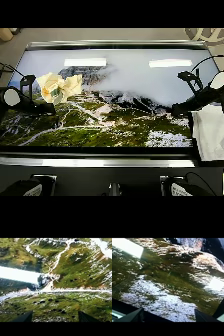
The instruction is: Fold the shirts.
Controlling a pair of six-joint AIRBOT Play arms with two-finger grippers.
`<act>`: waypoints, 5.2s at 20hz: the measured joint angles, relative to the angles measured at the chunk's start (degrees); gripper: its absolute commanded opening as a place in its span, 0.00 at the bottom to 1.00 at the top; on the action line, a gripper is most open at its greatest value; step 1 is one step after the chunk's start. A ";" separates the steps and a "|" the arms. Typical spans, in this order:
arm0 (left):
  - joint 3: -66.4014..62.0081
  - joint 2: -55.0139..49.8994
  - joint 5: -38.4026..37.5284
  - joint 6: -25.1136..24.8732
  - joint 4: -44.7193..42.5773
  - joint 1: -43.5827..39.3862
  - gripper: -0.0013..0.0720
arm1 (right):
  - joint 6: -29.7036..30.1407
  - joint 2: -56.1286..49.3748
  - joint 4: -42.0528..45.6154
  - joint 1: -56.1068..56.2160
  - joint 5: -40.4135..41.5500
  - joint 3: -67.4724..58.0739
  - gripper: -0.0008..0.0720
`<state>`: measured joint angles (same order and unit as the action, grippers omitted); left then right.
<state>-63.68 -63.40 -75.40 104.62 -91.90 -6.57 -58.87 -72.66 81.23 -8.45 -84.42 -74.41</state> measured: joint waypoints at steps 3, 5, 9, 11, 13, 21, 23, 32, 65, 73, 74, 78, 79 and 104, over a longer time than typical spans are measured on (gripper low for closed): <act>0.00 0.00 0.00 0.00 0.00 0.00 0.94 | 0.00 0.00 0.02 0.00 -0.02 0.00 0.94; 0.00 0.00 0.00 0.00 0.00 0.00 0.93 | 0.00 0.00 0.00 0.00 -0.02 0.00 0.94; 0.00 0.00 0.00 0.00 0.02 0.00 0.93 | 0.00 0.00 0.00 0.00 0.24 0.00 0.94; 0.00 0.00 0.00 0.00 0.00 0.00 0.94 | 0.20 0.00 0.00 0.00 3.93 0.00 0.94; 0.00 0.00 0.00 -0.02 0.00 0.00 0.93 | 0.20 0.00 0.00 0.00 9.42 0.00 0.94; 0.04 -1.44 3.96 0.00 0.24 0.02 0.94 | 0.15 0.02 -0.55 0.00 27.82 0.02 0.93; 0.04 -2.21 7.17 0.02 0.70 0.02 0.93 | 0.07 0.02 -0.81 0.00 28.46 0.02 0.94; -24.98 -29.42 15.26 0.85 2.01 7.98 0.95 | -0.04 0.02 -2.34 0.00 23.96 0.02 0.94; 2.23 -11.13 27.91 -3.48 21.66 -29.77 0.94 | -0.76 12.02 -3.91 0.00 -2.05 1.79 0.94; -1.22 -3.21 7.10 -9.46 11.87 -15.52 0.92 | 3.91 8.37 -10.71 0.00 0.83 21.88 0.94; 0.48 -2.78 5.66 -9.51 11.13 -13.27 0.82 | 4.15 8.28 -10.95 0.00 1.70 23.69 0.94; 11.06 -2.71 6.73 -9.66 14.47 -7.19 0.82 | 5.51 8.13 -11.45 0.00 3.72 28.55 0.94; 13.88 -2.99 8.04 -9.97 16.39 -6.08 0.82 | 5.88 8.11 -11.47 0.00 3.89 29.16 0.94; 23.37 -5.84 24.39 -14.67 34.05 -3.19 0.06 | 11.76 -3.28 -18.45 0.11 11.28 34.60 0.03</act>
<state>-40.32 -69.23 -51.00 89.95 -57.84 -9.76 -47.11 -75.94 62.78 -8.34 -73.14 -39.81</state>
